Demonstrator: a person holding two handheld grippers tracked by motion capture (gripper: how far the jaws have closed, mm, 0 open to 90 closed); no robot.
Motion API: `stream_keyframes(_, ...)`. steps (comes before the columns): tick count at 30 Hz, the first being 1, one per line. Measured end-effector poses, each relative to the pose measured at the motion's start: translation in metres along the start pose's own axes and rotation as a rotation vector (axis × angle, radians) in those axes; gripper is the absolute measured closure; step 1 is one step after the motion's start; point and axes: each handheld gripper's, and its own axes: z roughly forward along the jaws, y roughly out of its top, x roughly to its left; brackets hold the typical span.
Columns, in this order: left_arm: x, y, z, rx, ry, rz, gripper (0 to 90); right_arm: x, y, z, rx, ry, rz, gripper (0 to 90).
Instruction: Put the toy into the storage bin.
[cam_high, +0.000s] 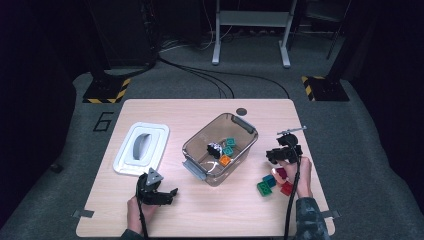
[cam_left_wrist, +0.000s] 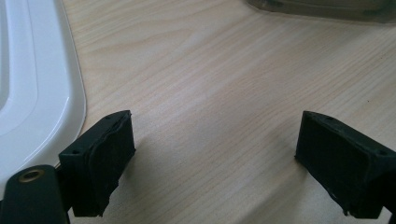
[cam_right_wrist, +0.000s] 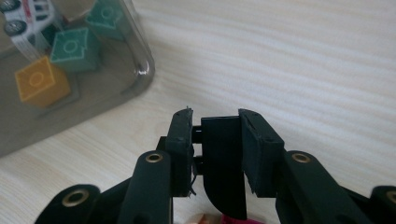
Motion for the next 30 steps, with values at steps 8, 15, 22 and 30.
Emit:
stream_keyframes(8, 0.0, 0.0, 0.0, 0.0, 0.001, 0.0, 11.2, 0.005, 0.007, -0.01, -0.063, -0.012, -0.001, 66.7)
stream_keyframes(15, 0.0, 0.0, 0.0, 0.0, 0.002, 0.0, 11.2, 0.009, 0.014, -0.018, -0.1, -0.013, -0.013, 66.7)
stream_keyframes(22, 0.0, 0.0, 0.0, 0.0, 0.001, 0.002, 11.3, 0.01, 0.02, -0.026, -0.119, -0.014, -0.006, 66.7)
stream_keyframes(30, 0.0, 0.0, 0.0, -0.001, 0.001, 0.002, 11.3, 0.009, 0.025, -0.035, -0.144, -0.018, -0.025, 66.7)
